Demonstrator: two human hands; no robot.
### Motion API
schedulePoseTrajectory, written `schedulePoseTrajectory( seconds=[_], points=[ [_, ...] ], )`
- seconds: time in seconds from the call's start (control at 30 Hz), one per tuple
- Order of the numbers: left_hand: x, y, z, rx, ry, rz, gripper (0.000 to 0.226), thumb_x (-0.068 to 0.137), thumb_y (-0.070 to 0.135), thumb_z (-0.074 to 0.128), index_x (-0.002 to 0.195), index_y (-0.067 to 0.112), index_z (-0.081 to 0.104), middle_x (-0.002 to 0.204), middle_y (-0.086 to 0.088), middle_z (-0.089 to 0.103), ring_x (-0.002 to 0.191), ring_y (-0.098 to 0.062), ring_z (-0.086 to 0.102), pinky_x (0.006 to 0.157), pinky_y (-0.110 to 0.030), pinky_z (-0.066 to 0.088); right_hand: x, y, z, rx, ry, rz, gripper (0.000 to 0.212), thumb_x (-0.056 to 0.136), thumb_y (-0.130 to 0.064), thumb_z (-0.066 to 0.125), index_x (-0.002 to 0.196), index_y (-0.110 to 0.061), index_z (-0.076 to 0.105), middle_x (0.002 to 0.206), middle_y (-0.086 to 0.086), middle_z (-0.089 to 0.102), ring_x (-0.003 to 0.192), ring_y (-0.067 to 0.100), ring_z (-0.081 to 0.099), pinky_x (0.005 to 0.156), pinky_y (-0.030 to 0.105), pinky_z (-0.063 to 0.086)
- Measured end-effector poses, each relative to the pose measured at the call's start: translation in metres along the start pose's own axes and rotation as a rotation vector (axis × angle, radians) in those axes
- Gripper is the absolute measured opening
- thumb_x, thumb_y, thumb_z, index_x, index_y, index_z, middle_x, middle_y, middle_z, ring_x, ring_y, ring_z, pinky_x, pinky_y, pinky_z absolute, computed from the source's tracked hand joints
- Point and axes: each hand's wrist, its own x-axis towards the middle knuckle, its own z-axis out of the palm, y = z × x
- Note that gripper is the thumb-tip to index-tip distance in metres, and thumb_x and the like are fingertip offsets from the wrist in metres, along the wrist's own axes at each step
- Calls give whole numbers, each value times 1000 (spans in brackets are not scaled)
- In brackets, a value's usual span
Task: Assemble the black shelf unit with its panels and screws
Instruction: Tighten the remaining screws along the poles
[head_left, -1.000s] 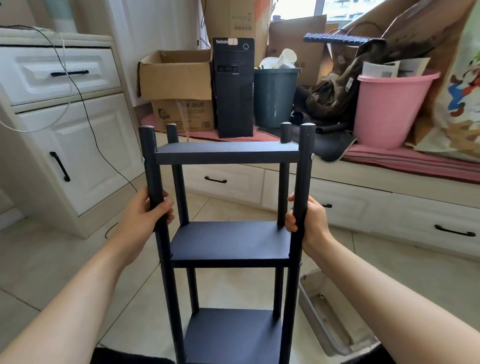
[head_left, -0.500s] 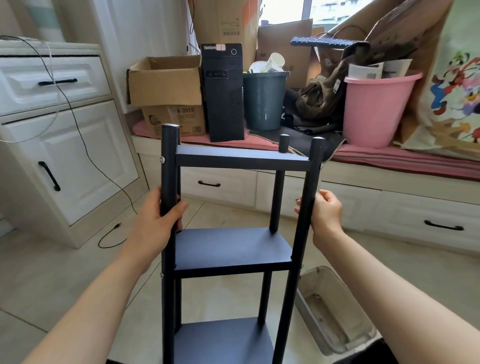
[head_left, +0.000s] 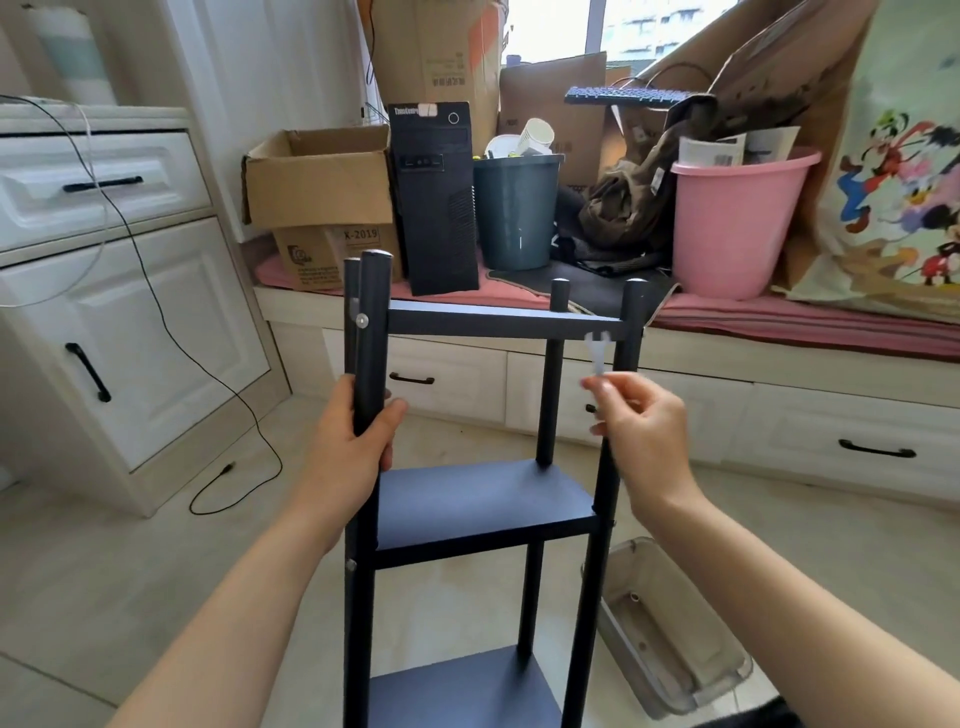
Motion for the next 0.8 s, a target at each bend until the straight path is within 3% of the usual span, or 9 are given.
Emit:
schedulePoseTrajectory(
  seconds=[0.1, 0.23, 0.37, 0.8],
  points=[
    [0, 3, 5, 9, 9, 10, 16, 101, 35, 55, 94, 22, 49, 61, 7, 50, 55, -10, 48, 54, -27, 44, -23, -7, 22, -19, -186, -17, 16, 93, -7, 64, 82, -11, 75, 59, -6, 63, 53, 9, 58, 56, 23, 50],
    [2, 7, 10, 21, 15, 15, 20, 101, 32, 55, 98, 14, 48, 61, 5, 50, 54, -11, 48, 52, -25, 44, -37, -11, 46, 10, -359, 25, 17, 93, -3, 62, 83, 0, 75, 62, 8, 65, 52, 20, 60, 54, 32, 57],
    [5, 8, 12, 9, 9, 15, 20, 100, 29, 56, 98, 11, 47, 61, 1, 49, 53, -14, 47, 49, -23, 42, -26, -24, 71, 113, -404, 201, 16, 91, -1, 63, 80, 2, 74, 61, 8, 64, 51, 18, 57, 51, 27, 52],
    [15, 0, -1, 39, -18, 40, 10, 101, 27, 58, 94, 27, 50, 59, 0, 51, 49, -11, 49, 45, -19, 43, -7, -44, 119, 158, -506, 209, 17, 89, 0, 61, 82, -3, 76, 55, 0, 57, 43, 7, 42, 43, 19, 37]
  ],
)
